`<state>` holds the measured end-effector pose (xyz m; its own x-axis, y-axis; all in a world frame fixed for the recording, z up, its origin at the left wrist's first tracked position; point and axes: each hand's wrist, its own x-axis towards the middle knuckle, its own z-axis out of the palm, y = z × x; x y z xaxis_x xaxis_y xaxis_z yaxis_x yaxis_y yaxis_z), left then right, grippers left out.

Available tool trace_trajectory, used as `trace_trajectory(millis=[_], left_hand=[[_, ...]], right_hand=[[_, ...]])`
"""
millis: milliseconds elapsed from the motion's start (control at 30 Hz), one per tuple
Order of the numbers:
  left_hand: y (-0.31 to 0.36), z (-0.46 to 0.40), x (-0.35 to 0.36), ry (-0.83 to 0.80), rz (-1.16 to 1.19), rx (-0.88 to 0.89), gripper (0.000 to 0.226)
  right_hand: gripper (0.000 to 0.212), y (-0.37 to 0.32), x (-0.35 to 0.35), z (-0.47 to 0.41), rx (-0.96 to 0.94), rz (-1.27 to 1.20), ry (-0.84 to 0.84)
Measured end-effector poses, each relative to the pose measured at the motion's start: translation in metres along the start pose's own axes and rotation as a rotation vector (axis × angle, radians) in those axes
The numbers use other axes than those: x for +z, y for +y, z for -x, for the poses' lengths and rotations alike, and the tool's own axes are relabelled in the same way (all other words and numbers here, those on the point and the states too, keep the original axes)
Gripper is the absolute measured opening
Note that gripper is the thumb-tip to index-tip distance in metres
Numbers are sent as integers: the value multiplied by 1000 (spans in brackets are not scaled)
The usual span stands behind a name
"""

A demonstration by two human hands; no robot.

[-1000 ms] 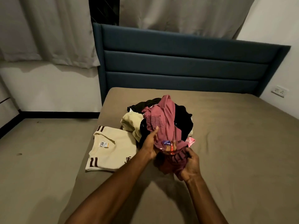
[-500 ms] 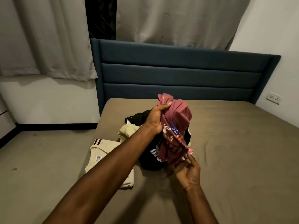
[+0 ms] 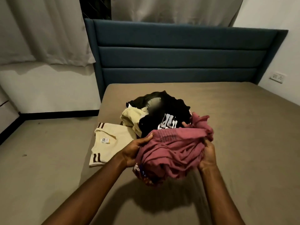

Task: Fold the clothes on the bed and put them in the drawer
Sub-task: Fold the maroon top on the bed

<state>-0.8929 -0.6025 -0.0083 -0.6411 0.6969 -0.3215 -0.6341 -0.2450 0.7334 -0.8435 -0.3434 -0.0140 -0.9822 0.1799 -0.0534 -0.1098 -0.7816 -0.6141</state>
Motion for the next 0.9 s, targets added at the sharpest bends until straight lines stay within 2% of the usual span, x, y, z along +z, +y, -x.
trace_trajectory(millis=[100, 200, 233, 300, 333, 400, 500, 567, 633, 700, 733, 800, 833, 900], left_hand=[[-22, 18, -4, -14, -12, -60, 48], [-32, 24, -7, 147, 16, -27, 46], [-32, 25, -7, 211, 10, 46, 47], [-49, 27, -14, 280, 57, 160, 48], [-62, 27, -22, 310, 85, 179, 48], [-94, 31, -34, 402, 153, 157, 46], [-134, 43, -53, 566, 235, 162, 44], [-154, 60, -64, 579, 395, 198, 43], [-166, 79, -78, 539, 512, 238, 44], [-172, 97, -90, 517, 546, 298, 42], [-173, 105, -94, 520, 541, 330, 37], [-173, 119, -103, 515, 565, 395, 25], [-172, 121, -105, 549, 554, 407, 32], [-170, 123, -106, 604, 468, 391, 42]], right_hand=[[52, -39, -20, 14, -102, -41, 34], [53, -58, -55, 50, -193, -33, 113], [52, -56, -72, 60, -168, -33, 164], [77, -40, -117, 95, -42, -43, 279], [85, -29, -133, 113, 43, -43, 307], [85, -5, -161, 149, 139, 1, 388], [94, 19, -174, 186, 173, -65, 466], [84, 24, -175, 195, 182, -32, 557], [57, 25, -170, 194, 208, 62, 685], [29, 23, -167, 191, 223, 267, 833], [25, 19, -165, 191, 200, 447, 900], [35, 13, -166, 195, 138, 1036, 987], [42, 11, -168, 197, 171, 1373, 988], [39, 20, -166, 204, 236, 1773, 1001]])
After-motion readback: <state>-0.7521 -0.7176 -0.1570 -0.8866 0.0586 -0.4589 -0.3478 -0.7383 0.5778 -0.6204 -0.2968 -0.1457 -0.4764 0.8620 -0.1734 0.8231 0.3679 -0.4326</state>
